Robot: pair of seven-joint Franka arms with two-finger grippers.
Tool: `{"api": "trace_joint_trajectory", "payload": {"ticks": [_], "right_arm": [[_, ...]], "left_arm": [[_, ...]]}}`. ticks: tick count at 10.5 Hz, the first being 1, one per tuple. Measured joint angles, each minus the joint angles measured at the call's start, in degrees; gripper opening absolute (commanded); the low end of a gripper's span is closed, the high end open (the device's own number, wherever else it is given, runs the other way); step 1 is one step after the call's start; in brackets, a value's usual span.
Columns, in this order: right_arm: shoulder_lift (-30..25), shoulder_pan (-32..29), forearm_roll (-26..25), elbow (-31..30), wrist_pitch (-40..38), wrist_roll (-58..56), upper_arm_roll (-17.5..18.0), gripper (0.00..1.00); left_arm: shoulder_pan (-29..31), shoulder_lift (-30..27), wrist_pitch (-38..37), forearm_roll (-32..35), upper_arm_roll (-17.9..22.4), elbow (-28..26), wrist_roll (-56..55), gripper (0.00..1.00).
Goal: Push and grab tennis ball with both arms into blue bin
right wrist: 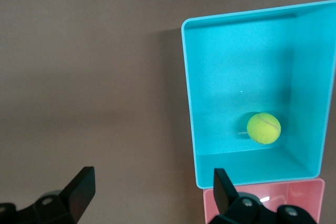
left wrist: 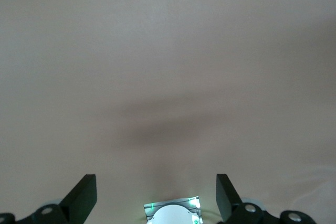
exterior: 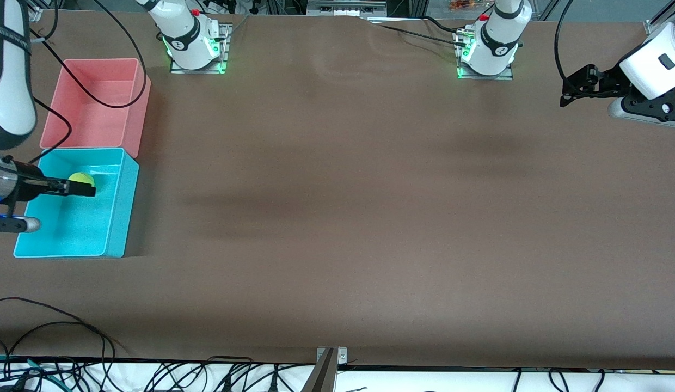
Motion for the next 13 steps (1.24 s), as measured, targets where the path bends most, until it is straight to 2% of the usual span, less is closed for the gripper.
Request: {"api": "trace_joint_trajectory", "payload": {"ticks": [3,6,10,13], "right_arm": [[-4.16,2.61,0.44,-0.31,0.18,2.90,-3.40,1.00],[-8.10,6.42,0.45,-2.14,1.84,10.75,-3.88,1.00],[-17.55,8.70,1.23,-11.10,1.82,14.95,-4.07,1.00],[-19.22,8.70,2.97,-16.54,7.16,17.15,-4.38,1.00]], "left_arm": [[-0.01,0.00,-0.03,0.00,-0.06,0.02,0.00,1.00],[-0.02,0.00,-0.06,0.00,-0.02,0.02,0.00,1.00],[-0.01,0.01,-0.10,0.00,-0.03,0.05,0.00,1.00],[-0.01,0.01,-0.10,0.00,-0.03,0.06,0.00,1.00]]}}
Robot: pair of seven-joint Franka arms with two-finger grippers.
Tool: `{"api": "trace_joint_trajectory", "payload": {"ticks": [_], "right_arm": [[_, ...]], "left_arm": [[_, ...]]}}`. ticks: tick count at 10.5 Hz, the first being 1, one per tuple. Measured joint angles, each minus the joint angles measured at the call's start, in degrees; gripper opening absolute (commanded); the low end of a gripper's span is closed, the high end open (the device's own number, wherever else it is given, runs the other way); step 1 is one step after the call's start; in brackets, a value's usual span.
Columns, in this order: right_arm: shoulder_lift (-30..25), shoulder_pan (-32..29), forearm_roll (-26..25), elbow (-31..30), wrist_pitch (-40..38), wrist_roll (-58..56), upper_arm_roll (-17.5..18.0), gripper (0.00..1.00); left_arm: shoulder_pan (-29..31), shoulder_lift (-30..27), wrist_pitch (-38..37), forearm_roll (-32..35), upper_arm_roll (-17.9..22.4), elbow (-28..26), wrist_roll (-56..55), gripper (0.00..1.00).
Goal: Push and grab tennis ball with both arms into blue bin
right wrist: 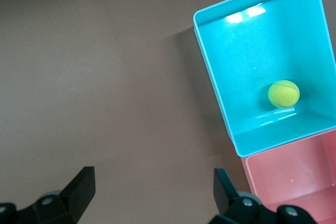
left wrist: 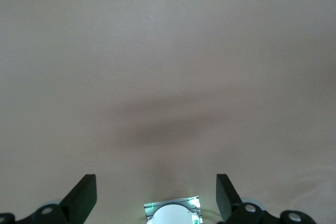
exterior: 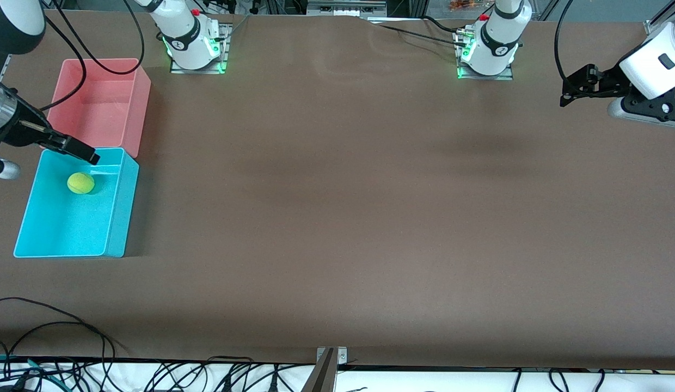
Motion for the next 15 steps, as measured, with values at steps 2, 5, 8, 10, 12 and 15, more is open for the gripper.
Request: {"api": "trace_joint_trajectory", "payload": {"ticks": [2,5,8,10,12,15], "right_arm": [[0.01,0.00,0.02,-1.77,2.28,0.16,-0.06,1.00],[-0.23,0.00,0.03,-1.89,2.32,0.14,-0.13,1.00],[-0.58,-0.02,0.03,-1.88,2.32,0.13,-0.49,1.00],[-1.21,-0.08,0.02,-1.88,2.34,-0.51,-1.69,1.00],[-1.70,-0.11,0.01,-1.69,2.63,-2.81,-2.56,1.00],[-2.35,-0.13,0.01,-1.44,2.64,-14.80,-3.88,1.00]], "left_arm": [[0.00,0.00,0.00,0.00,0.00,0.00,0.00,1.00],[0.00,0.00,0.00,0.00,-0.02,0.00,0.00,1.00],[0.00,0.00,0.00,0.00,-0.04,0.00,0.00,1.00],[-0.01,0.00,0.00,0.00,-0.10,0.00,0.00,1.00],[-0.01,0.00,0.00,0.00,-0.13,0.00,0.00,1.00],[-0.01,0.00,0.00,0.00,-0.21,0.00,0.00,1.00]]}}
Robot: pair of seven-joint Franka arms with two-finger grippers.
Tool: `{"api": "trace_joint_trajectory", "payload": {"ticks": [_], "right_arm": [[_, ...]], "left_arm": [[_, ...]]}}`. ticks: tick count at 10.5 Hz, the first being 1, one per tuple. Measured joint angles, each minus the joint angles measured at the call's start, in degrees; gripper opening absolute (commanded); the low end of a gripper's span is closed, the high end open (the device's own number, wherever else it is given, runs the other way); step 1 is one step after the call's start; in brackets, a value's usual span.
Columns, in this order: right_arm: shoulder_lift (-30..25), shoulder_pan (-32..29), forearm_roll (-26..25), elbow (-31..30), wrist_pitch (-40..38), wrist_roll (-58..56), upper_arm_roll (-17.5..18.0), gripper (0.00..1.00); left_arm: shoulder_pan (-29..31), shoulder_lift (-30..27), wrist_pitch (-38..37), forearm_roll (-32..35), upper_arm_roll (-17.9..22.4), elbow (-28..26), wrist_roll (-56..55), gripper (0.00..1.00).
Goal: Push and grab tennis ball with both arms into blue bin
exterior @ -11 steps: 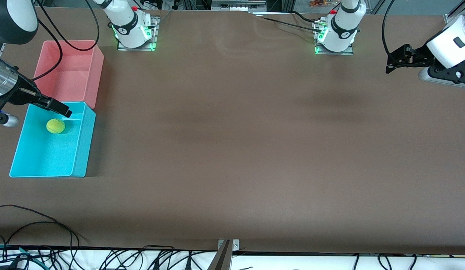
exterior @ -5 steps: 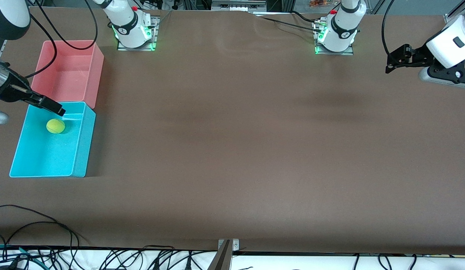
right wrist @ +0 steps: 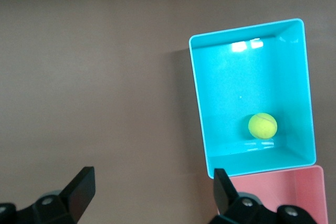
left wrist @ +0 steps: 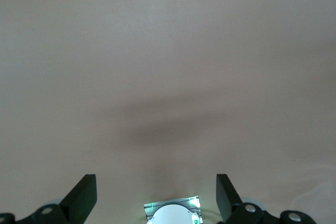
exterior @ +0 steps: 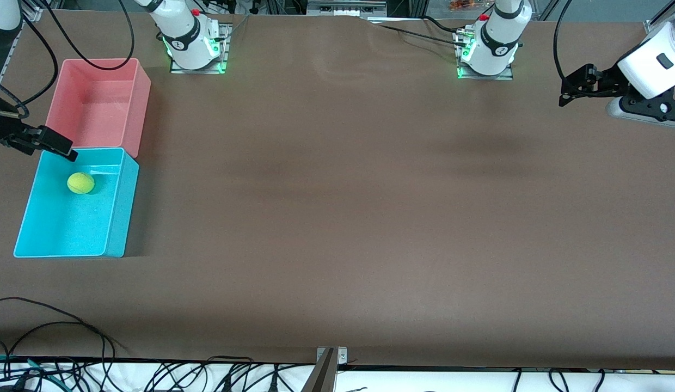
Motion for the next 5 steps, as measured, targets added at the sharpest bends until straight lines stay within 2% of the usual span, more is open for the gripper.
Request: {"api": "trace_joint_trajectory", "payload": {"ticks": [5], "right_arm": [[-0.42,0.05,0.00,0.54,-0.06,-0.36,0.07,1.00]], "left_arm": [[-0.08,0.00,0.00,0.00,-1.30,0.00,0.00,1.00]]}}
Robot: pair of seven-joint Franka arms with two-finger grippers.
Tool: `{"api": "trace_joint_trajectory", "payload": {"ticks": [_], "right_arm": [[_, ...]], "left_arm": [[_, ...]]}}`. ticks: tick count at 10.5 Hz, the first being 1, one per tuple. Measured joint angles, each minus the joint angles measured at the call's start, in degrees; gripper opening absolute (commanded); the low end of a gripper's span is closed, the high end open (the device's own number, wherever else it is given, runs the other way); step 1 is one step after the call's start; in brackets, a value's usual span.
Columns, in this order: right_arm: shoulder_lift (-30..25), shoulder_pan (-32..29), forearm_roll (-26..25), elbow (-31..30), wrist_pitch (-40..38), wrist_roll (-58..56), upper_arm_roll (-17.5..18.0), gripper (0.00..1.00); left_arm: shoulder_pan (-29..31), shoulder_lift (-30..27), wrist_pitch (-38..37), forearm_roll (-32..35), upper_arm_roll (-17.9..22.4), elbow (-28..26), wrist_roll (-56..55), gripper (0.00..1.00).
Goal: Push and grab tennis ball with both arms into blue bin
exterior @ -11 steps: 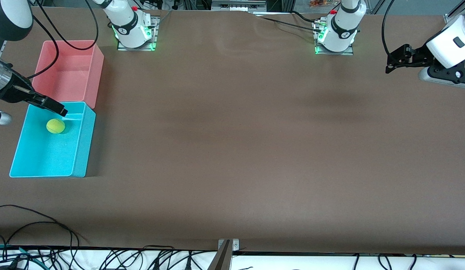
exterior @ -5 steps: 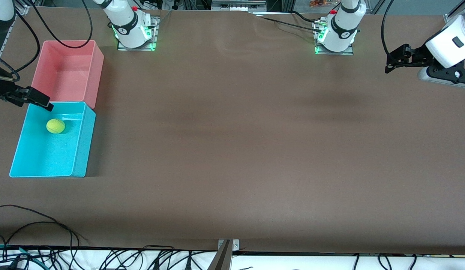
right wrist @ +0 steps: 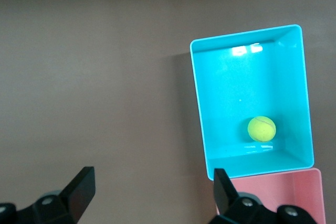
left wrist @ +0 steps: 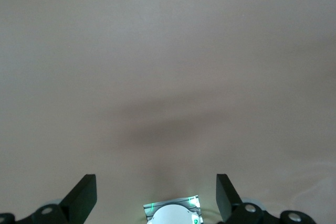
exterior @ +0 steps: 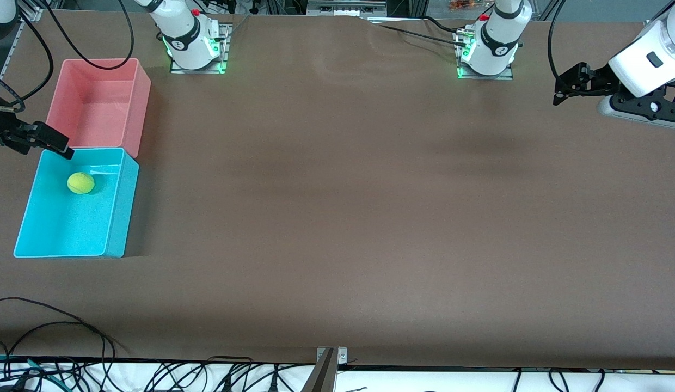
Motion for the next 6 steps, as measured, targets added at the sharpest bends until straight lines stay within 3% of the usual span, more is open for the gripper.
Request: {"api": "trace_joint_trajectory", "payload": {"ticks": [6], "right_arm": [[0.00,0.37,0.00,0.00,-0.06,1.64,0.23,1.00]], "left_arm": [[-0.03,0.00,0.00,0.00,0.38,0.00,-0.05,1.00]]}}
